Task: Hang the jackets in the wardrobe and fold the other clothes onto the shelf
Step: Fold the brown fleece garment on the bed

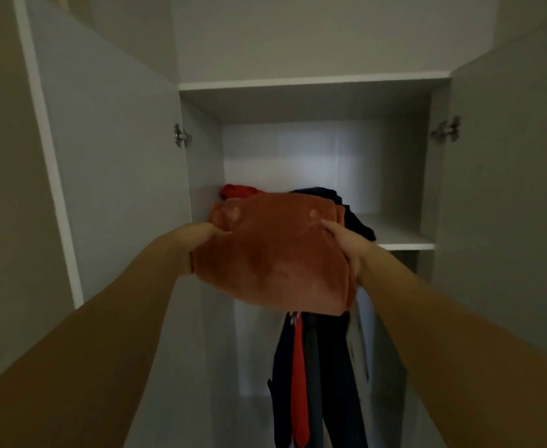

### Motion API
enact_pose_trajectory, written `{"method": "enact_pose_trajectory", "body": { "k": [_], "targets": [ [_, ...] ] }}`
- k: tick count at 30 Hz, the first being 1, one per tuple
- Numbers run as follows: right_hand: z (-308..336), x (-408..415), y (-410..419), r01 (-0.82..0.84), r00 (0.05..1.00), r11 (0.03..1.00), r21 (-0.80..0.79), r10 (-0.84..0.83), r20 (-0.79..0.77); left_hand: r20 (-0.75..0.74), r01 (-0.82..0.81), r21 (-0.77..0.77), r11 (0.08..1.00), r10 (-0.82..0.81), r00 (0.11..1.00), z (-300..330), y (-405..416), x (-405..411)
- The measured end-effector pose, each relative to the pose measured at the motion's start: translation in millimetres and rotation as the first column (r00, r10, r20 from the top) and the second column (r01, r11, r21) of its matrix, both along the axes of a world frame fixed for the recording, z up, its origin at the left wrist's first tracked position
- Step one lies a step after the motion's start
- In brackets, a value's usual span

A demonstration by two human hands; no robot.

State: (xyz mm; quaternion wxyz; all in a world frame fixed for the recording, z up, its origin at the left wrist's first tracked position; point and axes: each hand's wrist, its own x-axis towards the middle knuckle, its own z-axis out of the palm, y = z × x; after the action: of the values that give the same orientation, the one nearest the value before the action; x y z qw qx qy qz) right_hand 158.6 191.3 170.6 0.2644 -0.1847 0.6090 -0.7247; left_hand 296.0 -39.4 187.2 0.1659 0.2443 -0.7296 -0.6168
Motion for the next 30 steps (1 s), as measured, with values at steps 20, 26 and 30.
{"method": "enact_pose_trajectory", "body": {
  "k": [20, 26, 30],
  "targets": [
    [47.8, -380.9, -386.8, -0.099, 0.977, 0.991, 0.089, 0.114, -0.181, 0.159, -0.127, -0.806, 0.578, 0.418, 0.894, 76.8, -326.1, -394.1],
    [-9.2, -423.6, -422.6, -0.068, 0.991, 0.957, 0.281, 0.097, -0.089, 0.328, 0.198, -0.808, 0.554, 0.144, 0.934, -5.7, -359.4, -459.6],
    [-20.8, -431.8, -432.5, -0.058, 0.988, 0.933, 0.355, 0.106, -0.117, 0.314, 0.206, -0.704, 0.680, 0.037, 0.949, -38.9, -380.0, -475.6]
  ]
}}
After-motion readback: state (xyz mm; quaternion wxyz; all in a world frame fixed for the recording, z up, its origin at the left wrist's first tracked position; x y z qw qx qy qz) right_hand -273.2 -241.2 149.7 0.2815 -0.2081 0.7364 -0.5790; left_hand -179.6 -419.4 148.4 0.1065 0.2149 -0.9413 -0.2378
